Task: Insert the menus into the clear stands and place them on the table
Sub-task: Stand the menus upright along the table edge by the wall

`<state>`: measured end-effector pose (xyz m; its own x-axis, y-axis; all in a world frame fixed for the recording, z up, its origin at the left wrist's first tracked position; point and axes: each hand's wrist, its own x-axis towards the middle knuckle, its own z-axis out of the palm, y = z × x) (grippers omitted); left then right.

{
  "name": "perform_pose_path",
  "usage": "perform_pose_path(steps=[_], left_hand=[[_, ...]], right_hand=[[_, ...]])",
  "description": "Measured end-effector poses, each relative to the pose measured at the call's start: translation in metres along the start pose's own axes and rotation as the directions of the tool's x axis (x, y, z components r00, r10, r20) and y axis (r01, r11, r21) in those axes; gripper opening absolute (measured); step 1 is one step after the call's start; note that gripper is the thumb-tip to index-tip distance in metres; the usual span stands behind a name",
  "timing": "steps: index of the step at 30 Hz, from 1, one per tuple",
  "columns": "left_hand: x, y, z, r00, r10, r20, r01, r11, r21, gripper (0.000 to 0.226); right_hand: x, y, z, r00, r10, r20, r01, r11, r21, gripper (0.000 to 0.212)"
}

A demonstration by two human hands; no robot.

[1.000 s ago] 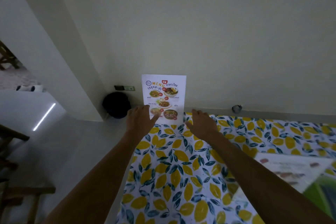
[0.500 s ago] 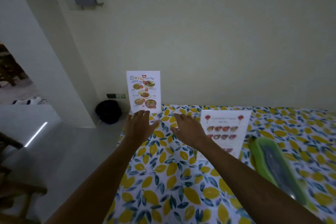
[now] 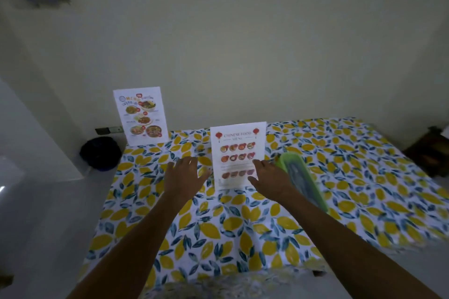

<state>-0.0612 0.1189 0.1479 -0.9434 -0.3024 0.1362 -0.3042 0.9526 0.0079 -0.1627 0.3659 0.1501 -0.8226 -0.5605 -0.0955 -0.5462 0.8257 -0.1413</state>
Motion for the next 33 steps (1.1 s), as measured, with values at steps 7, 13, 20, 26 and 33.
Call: perform_pose_path(steps=[7,13,20,26,33], left_hand=[[0.037,0.025,0.032,0.996,-0.012,0.088,0.014,1.0,-0.023,0.078],[0.079,0.02,0.072,0.985,-0.06,0.163,0.062,0.998,-0.002,0.077],[0.109,0.016,0.094,0.974,-0.073,0.214,0.073,0.997,0.009,0.075],[0.124,0.026,0.095,0.951,0.009,0.31,-0.003,1.0,-0.021,0.05],[0.137,0.02,0.097,0.933,-0.002,0.36,0.017,0.999,-0.037,0.048]], right_hand=[[0.024,0.048,0.012,0.994,0.099,0.048,-0.099,0.995,0.004,0.06],[0.078,0.078,0.029,0.983,0.137,0.119,-0.137,0.991,-0.008,0.059],[0.125,0.093,0.047,0.973,0.152,0.174,-0.158,0.987,0.018,0.056],[0.145,0.1,0.056,0.965,0.166,0.202,-0.199,0.968,0.154,0.042],[0.154,0.109,0.053,0.975,0.116,0.187,-0.157,0.962,0.223,0.026]])
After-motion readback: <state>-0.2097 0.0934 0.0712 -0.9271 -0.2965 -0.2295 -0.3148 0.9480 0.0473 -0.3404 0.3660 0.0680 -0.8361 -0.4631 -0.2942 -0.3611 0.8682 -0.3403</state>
